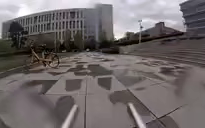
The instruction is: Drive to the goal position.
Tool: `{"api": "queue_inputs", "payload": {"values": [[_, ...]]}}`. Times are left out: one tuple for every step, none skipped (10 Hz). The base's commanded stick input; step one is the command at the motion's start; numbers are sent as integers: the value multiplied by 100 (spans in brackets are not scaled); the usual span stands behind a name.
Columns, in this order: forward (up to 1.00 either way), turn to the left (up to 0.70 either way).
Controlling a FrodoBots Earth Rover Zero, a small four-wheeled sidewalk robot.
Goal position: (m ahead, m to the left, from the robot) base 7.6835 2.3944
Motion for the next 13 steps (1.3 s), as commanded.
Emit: {"api": "queue_inputs", "payload": {"values": [[100,0],[100,0],[100,0],[100,0],[100,0],[100,0],[100,0],[100,0],[100,0],[100,0],[100,0],[100,0],[100,0]]}}
